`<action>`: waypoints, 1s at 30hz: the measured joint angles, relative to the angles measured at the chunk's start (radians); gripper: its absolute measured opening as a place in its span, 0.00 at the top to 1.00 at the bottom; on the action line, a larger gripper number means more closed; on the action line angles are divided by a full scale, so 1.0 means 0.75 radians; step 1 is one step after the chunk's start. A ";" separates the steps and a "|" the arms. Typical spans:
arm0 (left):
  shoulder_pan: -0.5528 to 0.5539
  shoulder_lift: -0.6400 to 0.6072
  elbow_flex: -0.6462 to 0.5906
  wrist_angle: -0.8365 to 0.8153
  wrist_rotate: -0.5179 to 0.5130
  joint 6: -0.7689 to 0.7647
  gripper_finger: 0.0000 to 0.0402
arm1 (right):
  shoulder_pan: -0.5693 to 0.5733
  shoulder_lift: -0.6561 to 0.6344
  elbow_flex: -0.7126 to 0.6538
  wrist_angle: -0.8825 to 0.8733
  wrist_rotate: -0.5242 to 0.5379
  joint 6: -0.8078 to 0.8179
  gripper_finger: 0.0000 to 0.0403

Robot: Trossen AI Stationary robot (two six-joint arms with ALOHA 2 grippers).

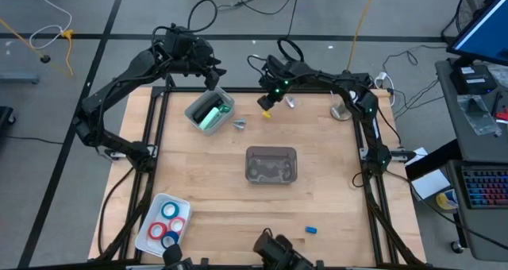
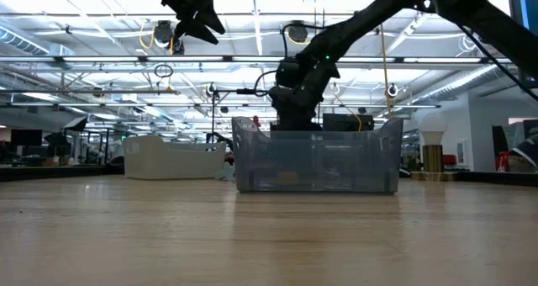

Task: Pick and place Stapler, Stapler remover, tape
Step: Put the yellow stapler into the gray bin

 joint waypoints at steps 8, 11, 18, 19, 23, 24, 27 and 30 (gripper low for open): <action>0.001 0.000 0.000 0.001 -0.001 0.008 0.42 | 0.013 0.056 0.000 -0.008 0.039 -0.131 0.60; 0.001 0.000 0.000 0.001 -0.001 0.004 0.42 | 0.022 0.085 -0.003 0.000 0.037 -0.133 0.57; 0.001 0.000 0.000 0.002 -0.001 -0.021 0.42 | 0.020 0.132 -0.001 -0.008 0.035 -0.128 0.50; 0.001 0.000 0.000 0.002 -0.001 -0.022 0.42 | 0.020 0.138 0.000 -0.007 0.035 -0.130 0.49; 0.001 0.000 0.000 0.002 -0.001 -0.026 0.42 | 0.025 0.172 0.002 -0.052 0.041 -0.134 0.49; 0.001 0.000 0.000 0.002 -0.001 -0.026 0.42 | 0.026 0.175 0.005 -0.060 0.039 -0.133 0.49; 0.001 0.000 0.000 0.005 -0.001 -0.026 0.42 | 0.031 0.177 0.005 -0.067 0.043 -0.143 0.50; 0.000 0.000 0.000 0.006 -0.001 -0.026 0.42 | 0.043 0.177 0.005 -0.062 0.087 -0.145 0.52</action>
